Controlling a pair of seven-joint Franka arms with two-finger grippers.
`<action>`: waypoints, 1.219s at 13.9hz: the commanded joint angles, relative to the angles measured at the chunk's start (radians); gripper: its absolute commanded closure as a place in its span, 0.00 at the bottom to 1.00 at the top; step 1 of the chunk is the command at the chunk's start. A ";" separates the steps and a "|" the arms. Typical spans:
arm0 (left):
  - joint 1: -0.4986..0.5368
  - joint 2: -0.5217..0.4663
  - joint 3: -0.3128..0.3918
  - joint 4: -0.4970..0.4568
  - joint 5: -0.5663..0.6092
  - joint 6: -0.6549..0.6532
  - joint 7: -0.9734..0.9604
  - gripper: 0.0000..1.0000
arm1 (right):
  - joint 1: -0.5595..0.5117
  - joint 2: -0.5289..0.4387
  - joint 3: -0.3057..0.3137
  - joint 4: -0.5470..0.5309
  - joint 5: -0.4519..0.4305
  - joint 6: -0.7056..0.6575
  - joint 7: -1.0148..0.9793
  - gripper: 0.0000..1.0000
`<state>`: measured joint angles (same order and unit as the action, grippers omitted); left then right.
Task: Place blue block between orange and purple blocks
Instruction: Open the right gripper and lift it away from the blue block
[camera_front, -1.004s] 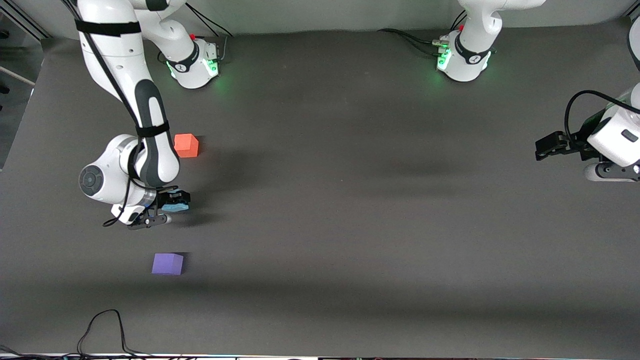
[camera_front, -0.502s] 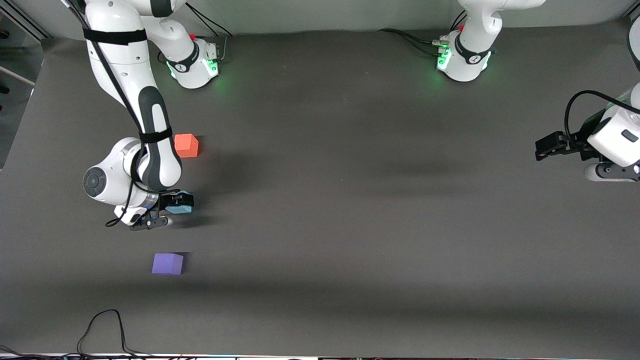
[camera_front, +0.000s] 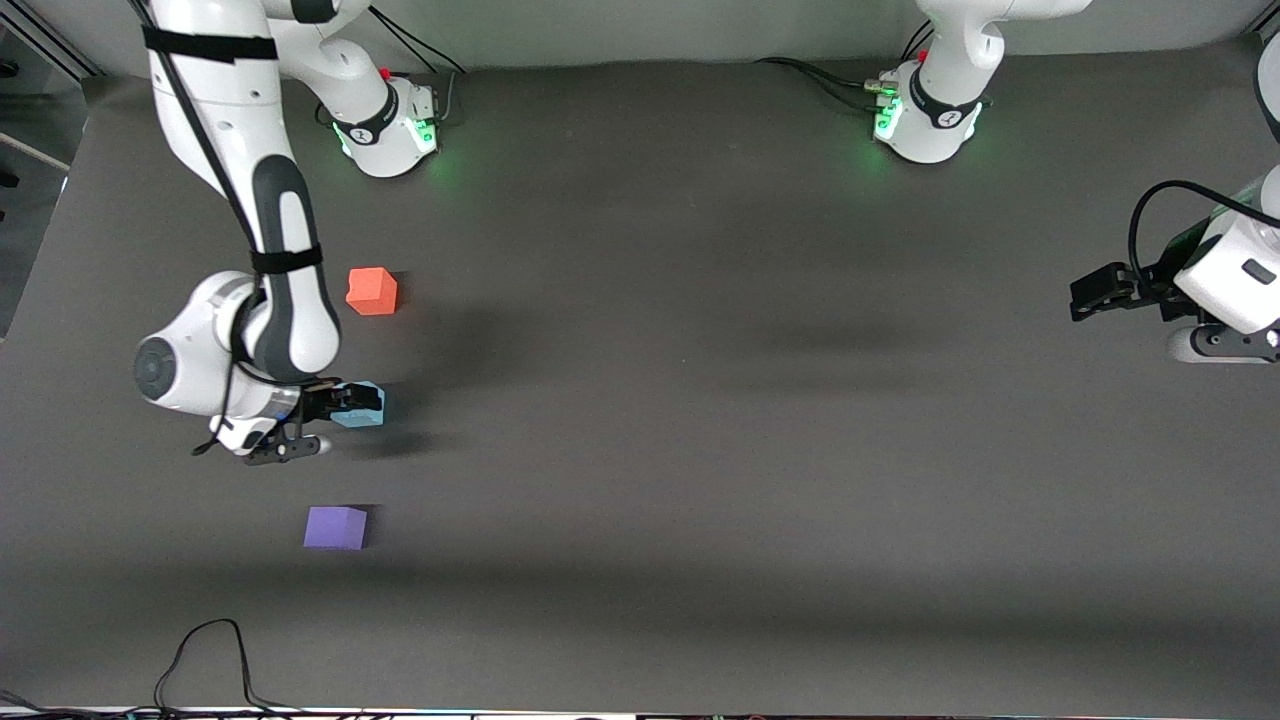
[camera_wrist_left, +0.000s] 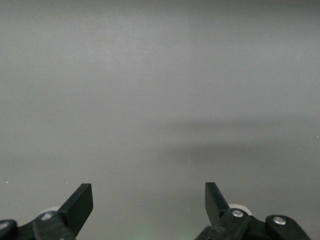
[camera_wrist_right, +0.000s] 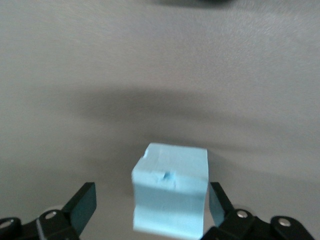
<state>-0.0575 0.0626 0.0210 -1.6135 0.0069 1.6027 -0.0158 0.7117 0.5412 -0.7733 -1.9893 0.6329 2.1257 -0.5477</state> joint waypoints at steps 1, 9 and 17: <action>-0.010 -0.012 0.005 -0.005 -0.002 0.005 -0.016 0.00 | 0.025 -0.110 -0.040 0.012 -0.102 -0.085 0.052 0.00; -0.010 -0.010 0.005 -0.005 -0.004 0.005 -0.016 0.00 | 0.032 -0.363 -0.050 0.301 -0.331 -0.472 0.259 0.00; -0.010 -0.010 0.005 -0.006 -0.004 0.005 -0.016 0.00 | 0.075 -0.408 -0.041 0.480 -0.432 -0.587 0.295 0.00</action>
<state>-0.0577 0.0626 0.0206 -1.6137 0.0066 1.6031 -0.0167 0.7765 0.1274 -0.8148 -1.5096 0.2279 1.5508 -0.2738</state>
